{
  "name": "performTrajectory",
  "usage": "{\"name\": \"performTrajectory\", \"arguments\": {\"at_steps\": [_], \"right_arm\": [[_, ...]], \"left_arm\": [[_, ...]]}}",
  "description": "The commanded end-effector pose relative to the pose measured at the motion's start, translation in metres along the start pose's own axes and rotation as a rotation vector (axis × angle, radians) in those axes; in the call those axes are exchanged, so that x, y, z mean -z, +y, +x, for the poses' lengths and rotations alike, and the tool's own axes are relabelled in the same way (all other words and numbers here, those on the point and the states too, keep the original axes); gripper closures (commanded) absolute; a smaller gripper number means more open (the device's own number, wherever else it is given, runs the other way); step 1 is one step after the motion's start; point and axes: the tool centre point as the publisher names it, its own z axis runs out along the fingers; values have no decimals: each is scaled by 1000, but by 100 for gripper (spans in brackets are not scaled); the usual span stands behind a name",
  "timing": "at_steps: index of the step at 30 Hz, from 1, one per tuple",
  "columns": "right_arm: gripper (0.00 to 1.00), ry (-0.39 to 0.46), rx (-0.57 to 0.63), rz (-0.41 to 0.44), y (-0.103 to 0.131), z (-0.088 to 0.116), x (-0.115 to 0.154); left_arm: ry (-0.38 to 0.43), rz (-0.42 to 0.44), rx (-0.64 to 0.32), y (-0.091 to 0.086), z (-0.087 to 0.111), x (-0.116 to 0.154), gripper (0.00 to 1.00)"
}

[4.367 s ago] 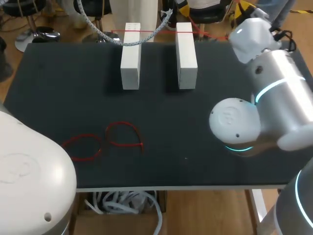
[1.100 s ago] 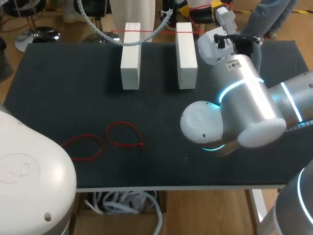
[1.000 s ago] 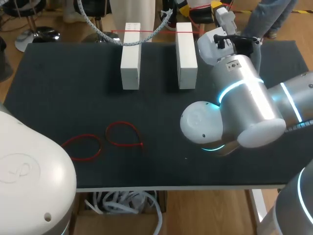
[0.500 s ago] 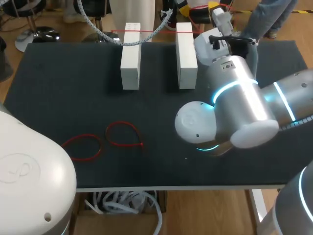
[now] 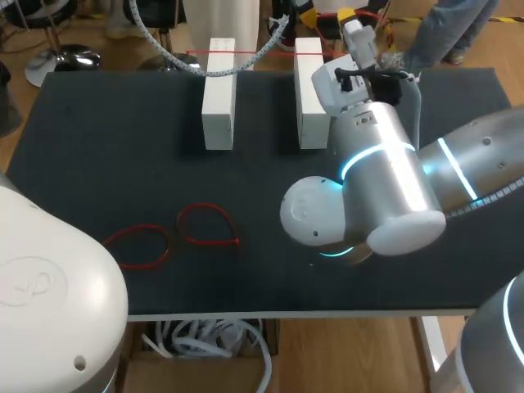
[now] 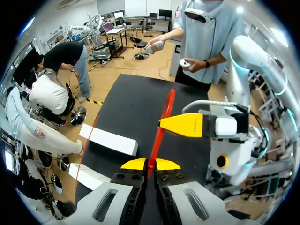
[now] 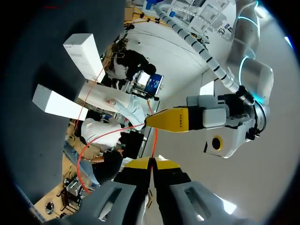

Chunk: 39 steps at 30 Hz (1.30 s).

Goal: Grab the tape and strap the tape.

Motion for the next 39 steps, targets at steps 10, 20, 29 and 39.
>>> {"name": "performTrajectory", "arguments": {"at_steps": [10, 20, 29, 39], "right_arm": [[100, 14, 3, 33, 21, -5, -1], [100, 15, -3, 25, 23, -7, 0], [100, 5, -29, 1, 6, -9, 5], [65, 9, -73, -27, -11, -13, 13]], "left_arm": [[-1, -4, 2, -2, 0, 0, 100], [-1, -4, 2, -2, 0, 0, 100], [-1, -4, 2, -2, 0, 0, 100], [-1, -4, 2, -2, 0, 0, 100]]}}
